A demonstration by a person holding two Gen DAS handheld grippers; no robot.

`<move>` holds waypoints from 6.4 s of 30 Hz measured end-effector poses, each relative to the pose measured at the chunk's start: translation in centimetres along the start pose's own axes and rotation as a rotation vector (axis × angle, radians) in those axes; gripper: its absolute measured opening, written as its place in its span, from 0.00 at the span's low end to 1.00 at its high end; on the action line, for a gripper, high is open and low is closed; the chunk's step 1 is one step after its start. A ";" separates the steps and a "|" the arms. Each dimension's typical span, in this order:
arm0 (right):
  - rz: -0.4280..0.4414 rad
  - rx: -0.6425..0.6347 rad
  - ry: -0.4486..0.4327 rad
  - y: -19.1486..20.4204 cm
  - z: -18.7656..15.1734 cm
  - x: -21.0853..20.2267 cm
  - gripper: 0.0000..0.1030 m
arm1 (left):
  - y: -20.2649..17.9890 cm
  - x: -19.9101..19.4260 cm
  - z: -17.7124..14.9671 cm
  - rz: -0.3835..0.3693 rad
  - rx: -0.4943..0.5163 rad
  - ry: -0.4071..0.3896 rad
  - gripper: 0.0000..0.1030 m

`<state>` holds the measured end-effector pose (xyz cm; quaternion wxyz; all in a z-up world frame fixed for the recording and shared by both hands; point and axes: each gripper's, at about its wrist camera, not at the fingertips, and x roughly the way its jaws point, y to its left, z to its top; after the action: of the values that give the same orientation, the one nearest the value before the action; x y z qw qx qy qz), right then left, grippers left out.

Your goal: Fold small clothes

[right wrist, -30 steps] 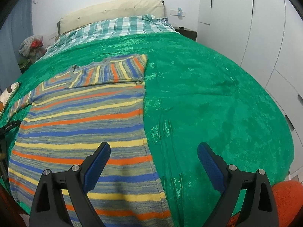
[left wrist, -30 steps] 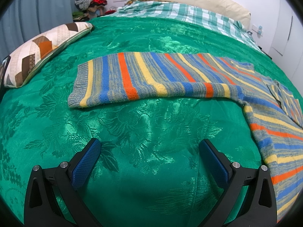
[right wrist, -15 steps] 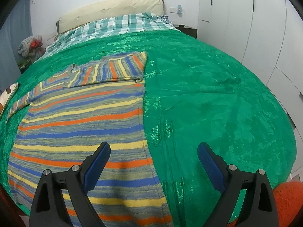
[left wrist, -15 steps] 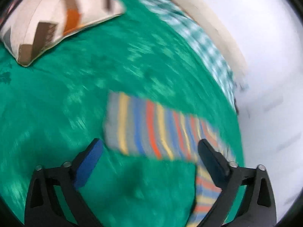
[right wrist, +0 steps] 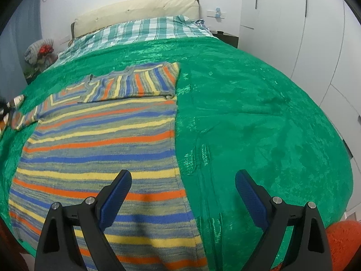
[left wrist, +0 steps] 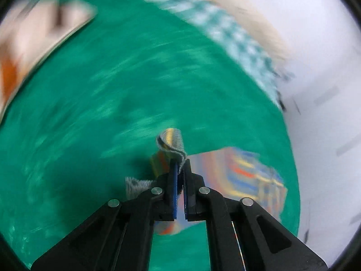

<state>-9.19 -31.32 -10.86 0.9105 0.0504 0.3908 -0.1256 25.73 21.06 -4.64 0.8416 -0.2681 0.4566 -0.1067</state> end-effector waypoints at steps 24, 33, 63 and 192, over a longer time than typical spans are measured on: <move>0.111 0.149 0.064 -2.5 1.2 0.6 0.90 | -13.8 6.2 -9.4 0.084 0.250 0.036 0.61; 0.690 0.189 0.195 6.1 17.0 5.6 0.89 | 0.9 3.9 -15.1 0.277 0.191 -0.126 0.70; 0.450 0.050 0.265 14.1 23.0 22.8 0.15 | 4.6 2.9 -17.0 -0.006 0.095 -0.236 0.87; -0.105 0.178 0.103 -12.9 1.2 10.4 0.94 | 3.5 5.3 -16.8 0.465 0.204 -0.164 1.00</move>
<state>-4.89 -45.91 -17.50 0.8732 0.1167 0.4266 -0.2046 14.65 15.75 -17.71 0.9004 -0.0776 0.4230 0.0659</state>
